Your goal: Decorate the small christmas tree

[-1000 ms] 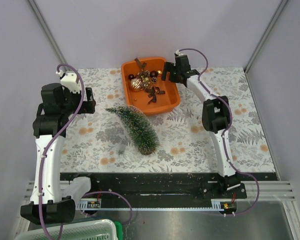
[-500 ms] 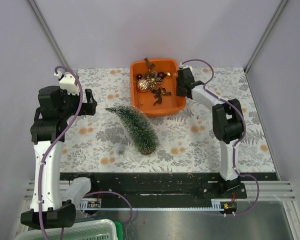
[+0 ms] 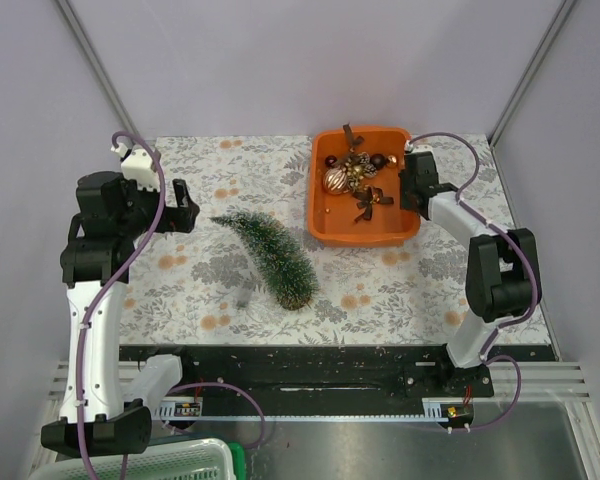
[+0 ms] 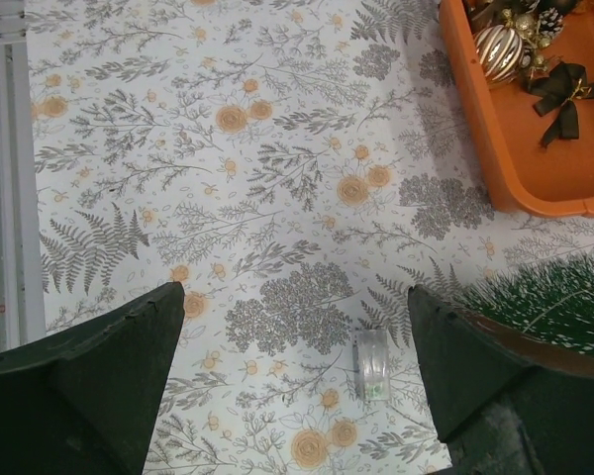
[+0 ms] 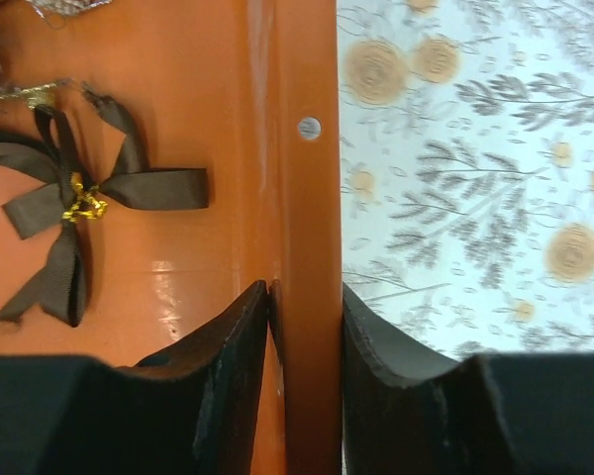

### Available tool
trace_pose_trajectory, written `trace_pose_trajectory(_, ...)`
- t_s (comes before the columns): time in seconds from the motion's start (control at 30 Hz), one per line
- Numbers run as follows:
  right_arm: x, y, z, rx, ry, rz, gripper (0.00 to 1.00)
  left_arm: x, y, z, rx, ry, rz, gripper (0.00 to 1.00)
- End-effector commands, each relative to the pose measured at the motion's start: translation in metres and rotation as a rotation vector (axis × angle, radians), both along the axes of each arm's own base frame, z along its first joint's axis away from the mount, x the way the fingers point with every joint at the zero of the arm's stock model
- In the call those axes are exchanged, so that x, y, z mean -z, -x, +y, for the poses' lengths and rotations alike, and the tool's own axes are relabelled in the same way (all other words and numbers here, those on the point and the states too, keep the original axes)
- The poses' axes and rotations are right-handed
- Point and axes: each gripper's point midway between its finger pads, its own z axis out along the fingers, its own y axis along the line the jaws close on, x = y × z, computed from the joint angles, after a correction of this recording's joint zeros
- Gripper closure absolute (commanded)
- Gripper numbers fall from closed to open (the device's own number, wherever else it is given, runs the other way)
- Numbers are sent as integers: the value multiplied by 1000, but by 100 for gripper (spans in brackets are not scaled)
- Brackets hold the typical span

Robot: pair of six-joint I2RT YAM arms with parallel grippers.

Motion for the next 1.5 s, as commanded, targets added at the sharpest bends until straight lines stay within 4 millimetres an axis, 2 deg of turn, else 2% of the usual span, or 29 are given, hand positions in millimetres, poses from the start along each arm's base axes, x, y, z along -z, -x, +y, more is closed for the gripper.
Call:
trace_pose_trajectory(0.0,-6,7,-45,60,152,5,57,-24,1,-8,46,20,-47,1)
trace_pose_trajectory(0.07,2,7,-51,93,129,46,41,-25,2,-8,51,14,-52,1)
trace_pose_trajectory(0.13,7,3,-47,110,70,63,35,-21,4,-8,56,7,-49,1)
trace_pose_trajectory(0.17,4,0,-46,119,54,54,33,-20,5,-9,62,8,-51,1)
trace_pose_trajectory(0.23,-9,-5,-45,151,29,18,18,-18,6,-11,72,15,-52,1)
trace_pose_trajectory(0.3,-45,-12,-44,169,-4,-64,4,-13,4,-15,85,36,-47,1)
trace_pose_trajectory(0.33,-62,-16,-41,172,-22,-103,1,-11,1,-16,86,48,-35,1)
trace_pose_trajectory(0.4,-101,-22,-33,160,-80,-186,1,-7,-3,-18,90,66,-11,1)
trace_pose_trajectory(0.47,-140,-31,-13,116,-181,-275,1,-4,-7,-21,107,75,7,1)
trace_pose_trajectory(0.5,-153,-35,0,86,-235,-300,1,-3,-8,-21,107,77,12,1)
trace_pose_trajectory(0.57,-162,-47,28,57,-410,-314,1,-2,-11,-21,109,77,13,1)
trace_pose_trajectory(0.7,-155,-75,80,28,-822,-224,1,-2,-15,-24,124,92,22,1)
trace_pose_trajectory(0.8,-130,-85,100,-84,-972,-159,1,-4,-16,-27,146,100,32,1)
trace_pose_trajectory(0.83,-119,-87,99,-82,-951,-161,1,-5,-17,-28,150,100,38,1)
trace_pose_trajectory(0.9,-91,-95,83,46,-776,-156,1,-8,-17,-27,150,94,38,1)
trace_pose_trajectory(0.97,-67,-95,76,126,-614,-97,1,-8,-18,-25,146,82,34,1)
trace_pose_trajectory(1.03,-49,-96,71,175,-566,-57,6,-6,-20,-24,141,78,35,1)
trace_pose_trajectory(1.2,-25,-95,63,246,-506,-13,12,-3,-21,-24,134,85,41,1)
trace_pose_trajectory(1.37,4,-86,46,343,-433,34,21,-4,-21,-20,120,72,34,1)
trace_pose_trajectory(1.47,16,-83,40,380,-414,37,23,-3,-20,-20,118,72,36,1)
